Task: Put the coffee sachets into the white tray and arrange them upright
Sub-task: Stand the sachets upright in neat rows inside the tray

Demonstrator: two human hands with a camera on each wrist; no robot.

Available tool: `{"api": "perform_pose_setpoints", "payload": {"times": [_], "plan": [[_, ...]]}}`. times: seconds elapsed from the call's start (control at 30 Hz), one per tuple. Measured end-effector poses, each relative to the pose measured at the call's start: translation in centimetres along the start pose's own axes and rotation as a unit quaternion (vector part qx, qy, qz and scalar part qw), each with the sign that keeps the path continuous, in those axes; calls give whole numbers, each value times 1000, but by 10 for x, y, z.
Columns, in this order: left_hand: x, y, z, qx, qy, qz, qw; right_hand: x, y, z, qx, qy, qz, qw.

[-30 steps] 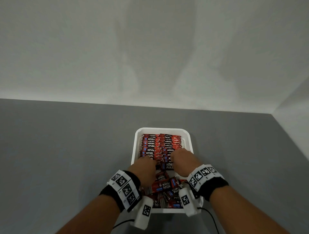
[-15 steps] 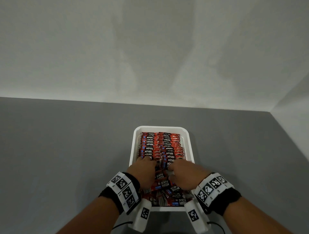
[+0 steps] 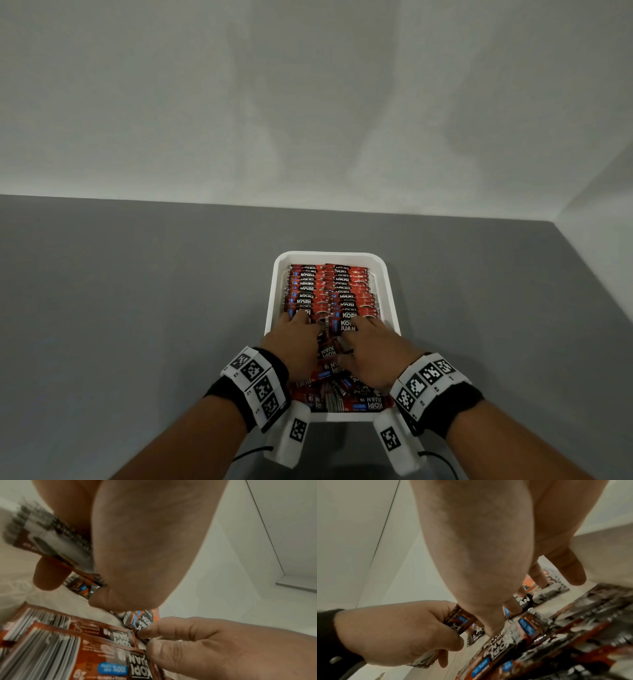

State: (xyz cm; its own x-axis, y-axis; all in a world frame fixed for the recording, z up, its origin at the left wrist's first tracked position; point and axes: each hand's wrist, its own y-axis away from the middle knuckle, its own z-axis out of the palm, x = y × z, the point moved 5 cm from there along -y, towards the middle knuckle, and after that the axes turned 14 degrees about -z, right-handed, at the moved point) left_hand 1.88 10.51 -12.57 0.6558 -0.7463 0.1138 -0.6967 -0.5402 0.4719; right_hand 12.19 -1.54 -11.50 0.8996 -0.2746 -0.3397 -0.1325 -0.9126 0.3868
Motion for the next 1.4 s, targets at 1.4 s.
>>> {"api": "perform_pose_setpoints", "payload": {"times": [1.4], "plan": [[-24, 31, -60, 21, 766, -88, 636, -16, -1, -92, 264, -268, -13, 926]]}}
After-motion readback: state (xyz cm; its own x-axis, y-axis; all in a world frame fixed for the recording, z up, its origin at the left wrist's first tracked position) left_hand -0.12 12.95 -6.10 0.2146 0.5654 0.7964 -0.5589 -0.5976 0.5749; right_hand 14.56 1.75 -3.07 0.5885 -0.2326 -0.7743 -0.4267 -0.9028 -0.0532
